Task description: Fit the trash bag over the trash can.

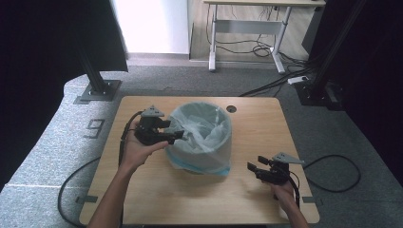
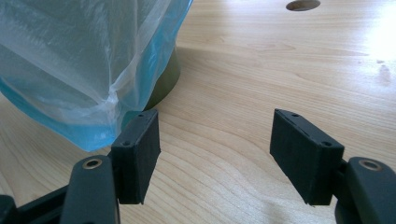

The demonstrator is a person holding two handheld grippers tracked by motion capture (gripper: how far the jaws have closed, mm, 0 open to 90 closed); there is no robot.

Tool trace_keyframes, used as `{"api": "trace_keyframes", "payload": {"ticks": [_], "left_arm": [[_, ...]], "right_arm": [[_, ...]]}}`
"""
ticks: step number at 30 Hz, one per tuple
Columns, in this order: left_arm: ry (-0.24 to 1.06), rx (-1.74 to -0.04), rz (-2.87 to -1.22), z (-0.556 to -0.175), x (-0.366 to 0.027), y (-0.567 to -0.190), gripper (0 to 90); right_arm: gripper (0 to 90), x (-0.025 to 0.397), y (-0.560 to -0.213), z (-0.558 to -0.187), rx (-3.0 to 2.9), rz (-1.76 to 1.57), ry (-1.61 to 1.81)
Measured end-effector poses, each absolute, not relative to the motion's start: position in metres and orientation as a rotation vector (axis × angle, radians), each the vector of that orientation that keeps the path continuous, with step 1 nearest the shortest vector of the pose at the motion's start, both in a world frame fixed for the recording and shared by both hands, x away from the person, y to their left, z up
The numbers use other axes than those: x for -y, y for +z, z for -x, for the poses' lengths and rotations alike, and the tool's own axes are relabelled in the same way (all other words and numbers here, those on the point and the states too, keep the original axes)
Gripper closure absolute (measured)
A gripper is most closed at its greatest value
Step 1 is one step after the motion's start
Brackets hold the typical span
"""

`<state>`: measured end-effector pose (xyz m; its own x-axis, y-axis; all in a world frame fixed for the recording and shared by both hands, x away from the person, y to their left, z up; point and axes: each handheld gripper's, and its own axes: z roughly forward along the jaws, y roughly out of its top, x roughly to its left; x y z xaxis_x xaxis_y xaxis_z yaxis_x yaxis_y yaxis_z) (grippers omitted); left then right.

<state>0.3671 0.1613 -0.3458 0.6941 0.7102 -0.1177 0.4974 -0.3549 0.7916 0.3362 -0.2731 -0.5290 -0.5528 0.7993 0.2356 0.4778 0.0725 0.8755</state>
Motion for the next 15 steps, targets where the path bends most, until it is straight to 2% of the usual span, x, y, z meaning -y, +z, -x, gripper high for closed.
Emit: {"api": "trace_keyframes", "payload": {"ticks": [15], "left_arm": [[0.374, -0.967, -2.001, -0.350, -0.197, -0.370, 30.8]], "right_arm": [[32.4, 0.269, -0.532, -0.336, -2.074, -1.264, 1.450]]}}
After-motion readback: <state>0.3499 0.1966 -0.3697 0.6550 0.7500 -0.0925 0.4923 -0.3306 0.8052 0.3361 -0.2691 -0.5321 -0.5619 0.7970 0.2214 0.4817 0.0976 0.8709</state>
